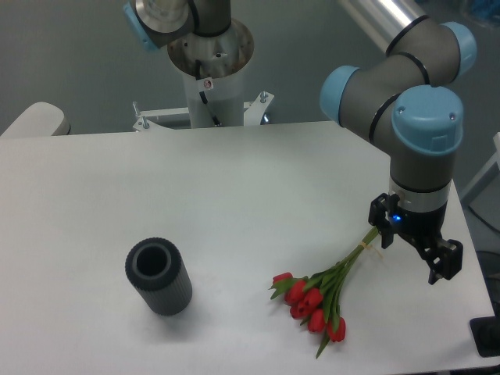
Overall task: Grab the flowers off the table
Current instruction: 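Move the open gripper over the green tulip stems and lower it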
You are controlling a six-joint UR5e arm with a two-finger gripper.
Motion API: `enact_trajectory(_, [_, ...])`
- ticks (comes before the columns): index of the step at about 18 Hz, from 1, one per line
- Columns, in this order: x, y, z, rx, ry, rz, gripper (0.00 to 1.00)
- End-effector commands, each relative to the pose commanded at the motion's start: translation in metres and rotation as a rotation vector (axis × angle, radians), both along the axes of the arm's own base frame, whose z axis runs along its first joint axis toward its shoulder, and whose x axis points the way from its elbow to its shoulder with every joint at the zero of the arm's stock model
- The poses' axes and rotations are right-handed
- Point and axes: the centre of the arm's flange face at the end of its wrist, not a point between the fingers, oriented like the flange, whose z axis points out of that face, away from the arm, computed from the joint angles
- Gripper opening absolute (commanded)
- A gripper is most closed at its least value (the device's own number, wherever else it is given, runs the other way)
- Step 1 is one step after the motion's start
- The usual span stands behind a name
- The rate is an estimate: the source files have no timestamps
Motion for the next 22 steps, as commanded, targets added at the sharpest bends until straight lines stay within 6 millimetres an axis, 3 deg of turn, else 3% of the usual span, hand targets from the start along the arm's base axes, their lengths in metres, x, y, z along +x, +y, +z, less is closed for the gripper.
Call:
enact_trajectory(5, [0.003,0.001,-0.007,-0.001,-0.003,0.005,1.00])
enact_trajectory(8, [0.009,-0.002,-0.021,-0.004,-0.035,0.045,1.00])
enact_trajectory(13, [0.030,0.017,-0.033,0.036,-0.072,0.209,1.00])
enact_trajectory(16, [0.045,0.027,-0.052,0.036,-0.114,0.280,1.00])
enact_trajectory(22, [0.049,0.011,-0.092,0.000,-0.179,0.360,1.00])
